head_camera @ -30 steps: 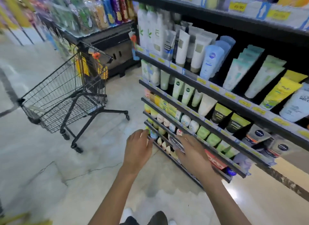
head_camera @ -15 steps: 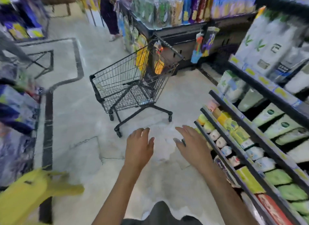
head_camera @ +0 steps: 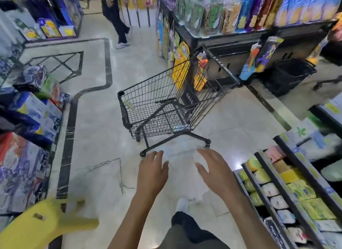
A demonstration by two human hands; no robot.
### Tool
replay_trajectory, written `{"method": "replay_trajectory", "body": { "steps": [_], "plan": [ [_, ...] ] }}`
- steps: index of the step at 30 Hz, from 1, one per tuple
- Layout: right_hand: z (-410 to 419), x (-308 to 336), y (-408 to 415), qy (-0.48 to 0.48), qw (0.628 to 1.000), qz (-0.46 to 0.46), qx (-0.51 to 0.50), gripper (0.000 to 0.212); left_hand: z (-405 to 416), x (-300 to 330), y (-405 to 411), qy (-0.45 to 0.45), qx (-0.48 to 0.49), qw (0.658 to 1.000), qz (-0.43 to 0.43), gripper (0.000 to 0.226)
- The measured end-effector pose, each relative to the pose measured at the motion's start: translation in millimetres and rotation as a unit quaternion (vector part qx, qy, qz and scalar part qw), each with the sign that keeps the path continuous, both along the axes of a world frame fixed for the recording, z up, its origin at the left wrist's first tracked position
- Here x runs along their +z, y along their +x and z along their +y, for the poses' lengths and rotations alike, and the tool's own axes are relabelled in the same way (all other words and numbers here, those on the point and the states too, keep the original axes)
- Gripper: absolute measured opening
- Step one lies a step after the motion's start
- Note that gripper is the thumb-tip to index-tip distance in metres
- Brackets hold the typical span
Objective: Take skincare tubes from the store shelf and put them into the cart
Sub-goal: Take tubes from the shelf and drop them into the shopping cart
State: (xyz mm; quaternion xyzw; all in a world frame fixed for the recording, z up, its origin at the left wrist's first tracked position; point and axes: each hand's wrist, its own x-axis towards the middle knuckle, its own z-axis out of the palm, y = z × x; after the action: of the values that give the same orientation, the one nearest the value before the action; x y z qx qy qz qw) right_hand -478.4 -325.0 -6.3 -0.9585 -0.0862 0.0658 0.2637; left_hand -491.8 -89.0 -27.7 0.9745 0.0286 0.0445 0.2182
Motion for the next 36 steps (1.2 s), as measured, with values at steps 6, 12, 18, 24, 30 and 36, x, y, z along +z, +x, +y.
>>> {"method": "replay_trajectory", "body": {
  "steps": [6, 12, 18, 24, 30, 36],
  "plan": [
    [-4, -8, 104, 0.017, 0.999, 0.04, -0.016, 0.052, 11, 13, 129, 0.01, 0.005, 1.0, 0.007, 0.035],
    [17, -5, 213, 0.004, 0.997, 0.07, 0.016, 0.05, 31, 6, 217, -0.021, 0.044, 0.999, 0.017, 0.035],
    [68, -17, 335, 0.0, 0.994, 0.1, 0.052, 0.046, 70, -29, 269, -0.052, 0.086, 0.991, 0.086, 0.04],
    [124, -45, 449, -0.033, 0.989, 0.131, 0.065, 0.044, 121, -66, 346, -0.066, 0.105, 0.98, 0.159, 0.04],
    [142, -73, 492, -0.046, 0.981, 0.182, 0.044, 0.045, 163, -97, 452, -0.074, 0.1, 0.966, 0.229, 0.042],
    [141, -122, 526, -0.079, 0.96, 0.263, 0.055, 0.046, 180, -143, 540, -0.123, 0.138, 0.934, 0.305, 0.047]
  ]
}}
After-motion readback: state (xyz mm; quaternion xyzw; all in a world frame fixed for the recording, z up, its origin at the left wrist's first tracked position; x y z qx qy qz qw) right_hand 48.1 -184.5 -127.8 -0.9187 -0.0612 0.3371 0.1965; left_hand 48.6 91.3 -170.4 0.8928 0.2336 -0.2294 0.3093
